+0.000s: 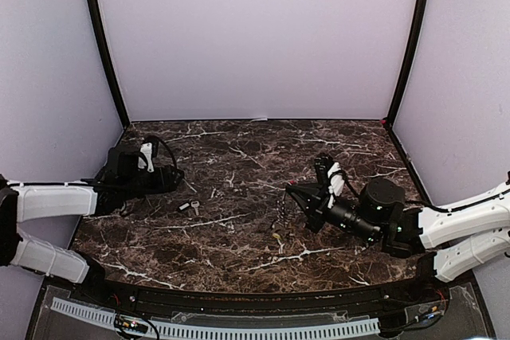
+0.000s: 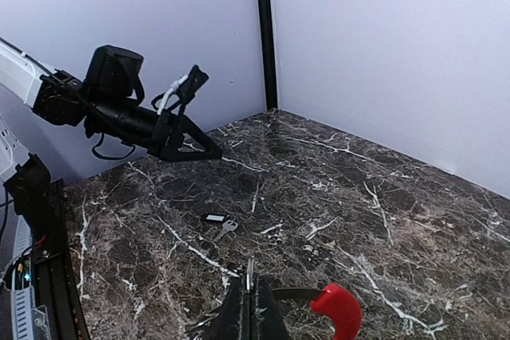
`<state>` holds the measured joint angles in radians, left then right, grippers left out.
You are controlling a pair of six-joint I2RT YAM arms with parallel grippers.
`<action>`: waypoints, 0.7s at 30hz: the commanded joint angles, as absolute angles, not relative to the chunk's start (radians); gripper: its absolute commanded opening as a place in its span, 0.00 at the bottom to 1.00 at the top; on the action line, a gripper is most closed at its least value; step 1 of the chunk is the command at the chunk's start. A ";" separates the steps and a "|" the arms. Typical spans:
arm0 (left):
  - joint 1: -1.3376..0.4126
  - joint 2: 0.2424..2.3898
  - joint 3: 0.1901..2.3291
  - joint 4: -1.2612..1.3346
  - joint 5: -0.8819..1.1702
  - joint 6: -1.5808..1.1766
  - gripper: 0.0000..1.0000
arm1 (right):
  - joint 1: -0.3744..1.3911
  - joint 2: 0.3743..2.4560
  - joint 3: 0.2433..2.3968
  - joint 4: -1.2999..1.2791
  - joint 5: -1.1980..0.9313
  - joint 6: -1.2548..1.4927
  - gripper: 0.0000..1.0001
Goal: Remove the keys from the keyring
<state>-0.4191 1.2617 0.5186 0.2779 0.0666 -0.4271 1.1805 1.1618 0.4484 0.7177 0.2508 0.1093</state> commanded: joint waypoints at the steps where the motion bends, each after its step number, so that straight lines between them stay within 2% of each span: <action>1: -0.479 1.122 0.458 0.507 0.261 -0.368 0.63 | 1.145 1.145 0.474 0.806 0.189 0.173 0.00; 5: -0.679 1.131 0.460 0.608 0.288 -0.308 0.60 | 1.106 1.137 0.474 0.822 0.144 0.232 0.00; 8: -0.782 1.201 0.450 0.780 0.372 -0.344 0.57 | 1.094 1.135 0.479 0.828 0.139 0.250 0.00; 13: -0.942 1.360 0.530 0.900 0.350 -0.337 0.43 | 1.088 1.135 0.490 0.821 0.164 0.266 0.00; 19: -1.028 1.520 0.596 1.038 0.351 -0.362 0.30 | 1.083 1.144 0.502 0.799 0.231 0.303 0.00; 21: -1.048 1.555 0.601 1.080 0.353 -0.375 0.29 | 1.083 1.146 0.506 0.781 0.263 0.314 0.00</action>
